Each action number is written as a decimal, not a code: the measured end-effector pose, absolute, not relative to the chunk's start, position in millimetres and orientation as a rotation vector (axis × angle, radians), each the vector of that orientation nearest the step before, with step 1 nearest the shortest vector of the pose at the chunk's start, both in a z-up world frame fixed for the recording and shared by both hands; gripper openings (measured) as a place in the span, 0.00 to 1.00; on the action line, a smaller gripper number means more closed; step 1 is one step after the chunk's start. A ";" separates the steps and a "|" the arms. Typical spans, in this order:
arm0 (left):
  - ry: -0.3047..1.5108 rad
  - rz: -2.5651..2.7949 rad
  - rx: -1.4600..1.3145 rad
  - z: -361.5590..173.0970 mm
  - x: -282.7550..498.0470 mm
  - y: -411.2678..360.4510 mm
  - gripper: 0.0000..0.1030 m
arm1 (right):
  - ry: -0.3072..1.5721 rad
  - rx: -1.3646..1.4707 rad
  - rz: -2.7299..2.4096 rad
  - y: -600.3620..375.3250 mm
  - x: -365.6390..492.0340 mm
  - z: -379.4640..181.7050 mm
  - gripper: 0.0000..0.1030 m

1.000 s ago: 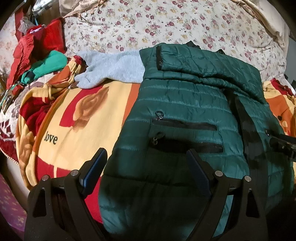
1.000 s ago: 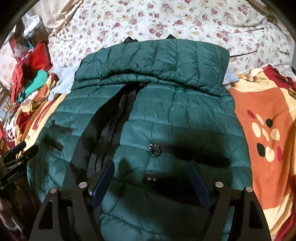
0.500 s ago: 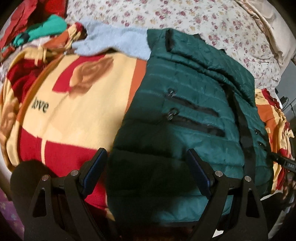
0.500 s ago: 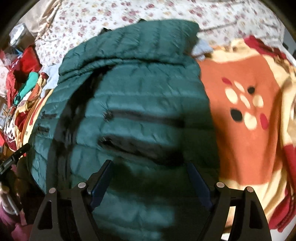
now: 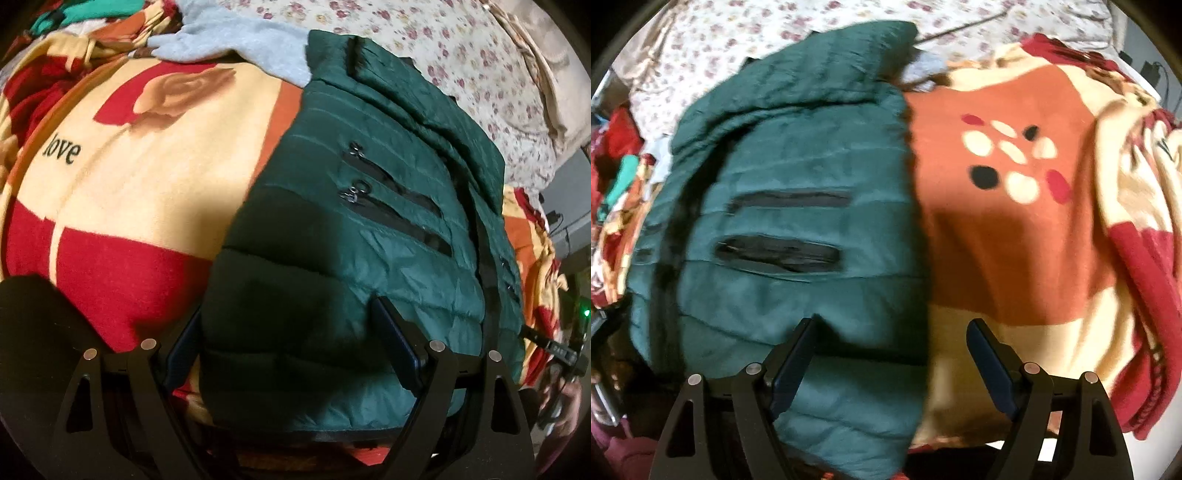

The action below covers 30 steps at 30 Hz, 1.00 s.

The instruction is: Fold large clothes

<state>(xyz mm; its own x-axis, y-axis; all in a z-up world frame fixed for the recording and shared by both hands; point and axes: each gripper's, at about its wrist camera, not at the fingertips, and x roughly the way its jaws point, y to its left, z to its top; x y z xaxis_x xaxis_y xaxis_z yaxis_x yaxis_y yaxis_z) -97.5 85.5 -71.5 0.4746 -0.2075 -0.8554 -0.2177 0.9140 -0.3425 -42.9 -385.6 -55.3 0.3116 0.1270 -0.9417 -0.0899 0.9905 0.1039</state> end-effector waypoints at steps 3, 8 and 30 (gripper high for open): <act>1.084 0.011 -0.428 -74.5 -96.8 84.4 0.85 | 1.314 0.189 0.273 -390.4 -42.8 -66.2 0.78; 1.092 0.010 -0.428 -75.0 -97.1 83.3 0.85 | 1.354 0.245 0.369 -381.6 -47.8 -75.1 0.78; 1.052 0.061 -0.320 -60.8 -101.6 73.2 0.26 | 1.184 0.088 0.471 -351.6 -63.8 -47.3 0.22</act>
<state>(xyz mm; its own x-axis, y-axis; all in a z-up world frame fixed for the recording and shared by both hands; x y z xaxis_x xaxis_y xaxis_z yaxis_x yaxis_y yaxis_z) -101.6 73.2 -60.8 0.4983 -0.1021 -0.8609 -0.2016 0.9522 -0.2296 -63.8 -351.6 -47.3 0.2928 0.3983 -0.8692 -0.3072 0.9001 0.3090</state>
